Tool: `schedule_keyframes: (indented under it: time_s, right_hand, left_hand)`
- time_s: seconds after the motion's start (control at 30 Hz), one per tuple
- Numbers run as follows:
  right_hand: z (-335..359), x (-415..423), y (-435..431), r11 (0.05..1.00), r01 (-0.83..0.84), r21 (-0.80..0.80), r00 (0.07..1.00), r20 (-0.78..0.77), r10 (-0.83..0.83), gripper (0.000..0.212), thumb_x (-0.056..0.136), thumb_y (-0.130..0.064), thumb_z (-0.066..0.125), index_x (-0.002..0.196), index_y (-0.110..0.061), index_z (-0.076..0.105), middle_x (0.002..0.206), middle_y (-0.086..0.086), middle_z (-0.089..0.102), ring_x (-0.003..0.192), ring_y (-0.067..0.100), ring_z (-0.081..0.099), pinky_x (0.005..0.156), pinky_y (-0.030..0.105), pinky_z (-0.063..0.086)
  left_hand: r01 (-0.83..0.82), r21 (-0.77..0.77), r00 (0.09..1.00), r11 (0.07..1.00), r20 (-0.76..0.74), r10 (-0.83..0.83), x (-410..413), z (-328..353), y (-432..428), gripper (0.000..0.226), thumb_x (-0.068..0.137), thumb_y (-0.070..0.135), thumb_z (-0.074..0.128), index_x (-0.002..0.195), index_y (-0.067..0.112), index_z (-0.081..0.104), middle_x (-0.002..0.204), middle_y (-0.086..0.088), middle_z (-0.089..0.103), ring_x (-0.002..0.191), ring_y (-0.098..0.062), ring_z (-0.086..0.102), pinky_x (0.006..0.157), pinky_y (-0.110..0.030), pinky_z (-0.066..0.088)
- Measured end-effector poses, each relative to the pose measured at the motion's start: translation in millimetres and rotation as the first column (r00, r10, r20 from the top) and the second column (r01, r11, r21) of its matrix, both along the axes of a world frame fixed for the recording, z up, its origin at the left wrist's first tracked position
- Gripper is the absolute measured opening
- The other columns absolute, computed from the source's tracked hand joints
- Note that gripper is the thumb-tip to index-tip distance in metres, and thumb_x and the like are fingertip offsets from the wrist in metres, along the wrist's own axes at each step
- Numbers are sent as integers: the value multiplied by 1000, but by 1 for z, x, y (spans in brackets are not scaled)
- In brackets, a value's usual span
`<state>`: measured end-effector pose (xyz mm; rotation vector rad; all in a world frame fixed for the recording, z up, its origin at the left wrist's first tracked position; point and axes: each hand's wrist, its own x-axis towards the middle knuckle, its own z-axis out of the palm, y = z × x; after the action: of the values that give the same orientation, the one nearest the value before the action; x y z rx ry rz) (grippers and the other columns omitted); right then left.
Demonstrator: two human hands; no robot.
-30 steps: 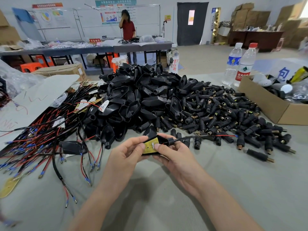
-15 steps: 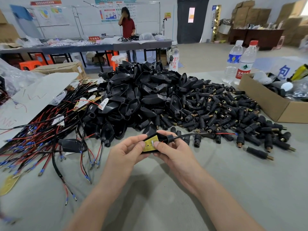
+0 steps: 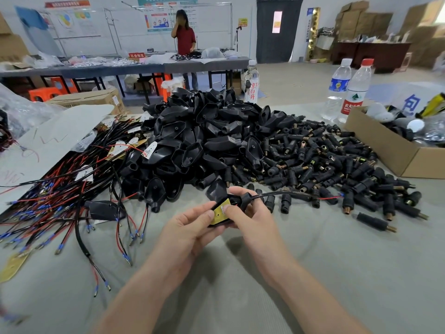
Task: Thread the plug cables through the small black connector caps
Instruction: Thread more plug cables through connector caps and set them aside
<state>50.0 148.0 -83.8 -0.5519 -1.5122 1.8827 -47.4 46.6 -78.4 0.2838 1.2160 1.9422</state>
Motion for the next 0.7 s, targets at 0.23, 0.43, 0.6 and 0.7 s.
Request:
schedule_keyframes:
  time_s: [0.23, 0.43, 0.6, 0.7]
  right_hand:
    - [3, -2, -3, 996, 49, -80, 997, -61, -54, 21, 100, -38, 54, 104, -25, 70, 103, -6, 74, 102, 10, 68, 92, 28, 53]
    - [10, 6, 13, 994, 81, -68, 990, -114, -88, 34, 103, -37, 46, 95, -25, 77, 111, -3, 75, 104, 14, 69, 86, 30, 53]
    - [22, 19, 38, 969, 127, -210, 967, -190, -168, 27, 104, -30, 47, 102, -16, 70, 104, 4, 76, 91, 19, 72, 76, 28, 60]
    - [25, 25, 46, 958, 156, -241, 954, -216, -209, 26, 103, -31, 49, 107, -14, 68, 101, 3, 76, 89, 20, 73, 72, 27, 60]
  left_hand:
    - [86, -56, 988, 995, 132, -78, -3, -1, -1, 32, 75, -1, 67, 107, -3, 71, 104, -28, 72, 88, -35, 75, 60, -25, 61]
    - [18, -139, 1000, 990, -10, -19, -30, 9, -18, 23, 91, -4, 57, 111, -3, 68, 103, -26, 73, 85, -30, 76, 62, -23, 61]
    - [-22, -178, 990, 984, -140, -4, -47, 17, -36, 22, 96, -3, 53, 113, -3, 66, 103, -22, 75, 87, -29, 76, 63, -22, 60]
    - [-69, -173, 986, 982, -158, 42, -52, 19, -41, 20, 96, -3, 54, 112, -3, 66, 101, -21, 75, 86, -30, 76, 62, -22, 60]
